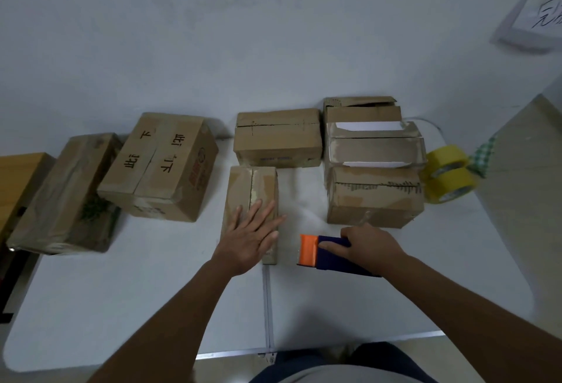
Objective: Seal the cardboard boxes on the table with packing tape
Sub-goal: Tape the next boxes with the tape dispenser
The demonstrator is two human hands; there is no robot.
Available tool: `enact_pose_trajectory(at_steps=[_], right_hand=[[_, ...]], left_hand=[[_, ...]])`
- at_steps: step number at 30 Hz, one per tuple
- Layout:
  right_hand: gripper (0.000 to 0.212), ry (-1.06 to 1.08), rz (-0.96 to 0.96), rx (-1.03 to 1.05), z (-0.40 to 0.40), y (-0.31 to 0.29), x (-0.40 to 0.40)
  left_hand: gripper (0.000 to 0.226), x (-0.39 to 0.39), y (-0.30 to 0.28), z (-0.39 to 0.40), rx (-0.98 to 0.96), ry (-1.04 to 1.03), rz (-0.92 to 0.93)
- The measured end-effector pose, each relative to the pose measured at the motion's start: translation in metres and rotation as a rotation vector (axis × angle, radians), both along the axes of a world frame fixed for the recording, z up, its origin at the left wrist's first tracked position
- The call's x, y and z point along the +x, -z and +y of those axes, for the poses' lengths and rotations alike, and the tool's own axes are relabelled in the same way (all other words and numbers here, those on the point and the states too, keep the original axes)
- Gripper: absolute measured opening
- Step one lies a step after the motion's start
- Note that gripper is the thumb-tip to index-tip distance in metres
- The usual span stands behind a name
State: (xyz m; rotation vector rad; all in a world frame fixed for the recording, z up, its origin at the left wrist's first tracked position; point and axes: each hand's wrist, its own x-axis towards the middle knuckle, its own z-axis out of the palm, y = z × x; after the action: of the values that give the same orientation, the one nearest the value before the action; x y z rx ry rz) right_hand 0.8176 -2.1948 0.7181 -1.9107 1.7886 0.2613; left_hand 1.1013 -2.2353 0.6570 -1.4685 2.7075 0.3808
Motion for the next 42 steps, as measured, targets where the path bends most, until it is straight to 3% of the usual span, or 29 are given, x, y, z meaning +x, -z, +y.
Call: enact_pose_trajectory(at_steps=[6,11,13,17,29,38,42], right_hand=[[0.063,-0.023,0.013,-0.021,-0.001,0.002,-0.004],[0.063,-0.019,-0.022,0.017,-0.007,-0.003,-0.002],[0.057,-0.015,-0.061,0.051,-0.01,-0.005,-0.002],[0.039,-0.053,-0.082,0.081,-0.013,-0.01,-0.004],[0.054,0.039,0.023,-0.066,0.001,0.021,0.03],[0.055,0.06,0.043,0.02,-0.019,0.026,0.043],[0.046,0.174,0.162,0.104,-0.03,0.026,0.021]], left_hand=[[0.054,-0.001,0.0,0.012,0.022,-0.128,0.086],[0.067,-0.003,-0.005,0.011,0.112,-0.188,0.158],[0.056,-0.004,-0.008,0.008,0.171,-0.212,0.214],[0.014,-0.002,-0.008,0.005,0.195,-0.23,0.272],[0.018,-0.007,-0.014,0.005,0.204,-0.257,0.333],[0.021,-0.017,-0.01,0.006,0.192,-0.281,0.309],[0.016,-0.012,-0.011,0.011,0.203,-0.285,0.356]])
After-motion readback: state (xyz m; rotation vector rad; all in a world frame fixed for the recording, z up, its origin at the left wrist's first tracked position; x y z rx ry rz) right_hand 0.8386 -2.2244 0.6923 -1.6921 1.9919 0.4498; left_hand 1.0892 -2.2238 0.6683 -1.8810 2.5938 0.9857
